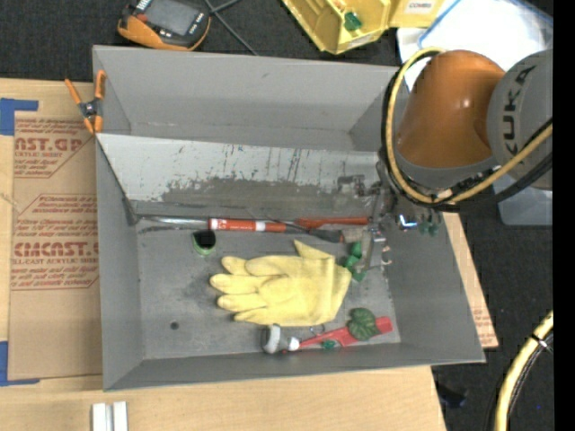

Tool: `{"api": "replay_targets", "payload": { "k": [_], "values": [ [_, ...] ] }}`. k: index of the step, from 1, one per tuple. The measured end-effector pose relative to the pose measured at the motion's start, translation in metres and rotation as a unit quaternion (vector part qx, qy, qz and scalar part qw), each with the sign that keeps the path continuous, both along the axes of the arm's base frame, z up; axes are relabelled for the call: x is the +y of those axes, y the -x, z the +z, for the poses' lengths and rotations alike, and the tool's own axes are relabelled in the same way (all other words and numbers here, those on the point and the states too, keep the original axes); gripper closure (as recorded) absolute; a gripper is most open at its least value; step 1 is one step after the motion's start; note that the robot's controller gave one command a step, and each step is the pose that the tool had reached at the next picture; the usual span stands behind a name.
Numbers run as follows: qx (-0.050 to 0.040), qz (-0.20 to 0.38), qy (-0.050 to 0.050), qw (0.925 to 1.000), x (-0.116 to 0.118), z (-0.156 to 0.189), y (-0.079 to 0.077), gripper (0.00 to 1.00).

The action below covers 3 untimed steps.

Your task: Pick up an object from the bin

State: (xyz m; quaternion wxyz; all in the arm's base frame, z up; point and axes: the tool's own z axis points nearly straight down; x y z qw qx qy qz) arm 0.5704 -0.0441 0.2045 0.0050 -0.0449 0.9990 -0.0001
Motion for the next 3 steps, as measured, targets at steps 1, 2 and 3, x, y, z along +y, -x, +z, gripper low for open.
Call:
{"api": "replay_targets", "payload": {
  "k": [1,2,3],
  "values": [
    [0.0042,-0.079,0.001,0.9969,-0.028,0.09,0.033,0.0],
    [0.0027,0.089,0.0,0.996,0.012,0.032,0.057,0.0],
    [-0.0009,0.087,0.001,0.9962,0.003,0.083,0.051,0.0]
  ]
}}
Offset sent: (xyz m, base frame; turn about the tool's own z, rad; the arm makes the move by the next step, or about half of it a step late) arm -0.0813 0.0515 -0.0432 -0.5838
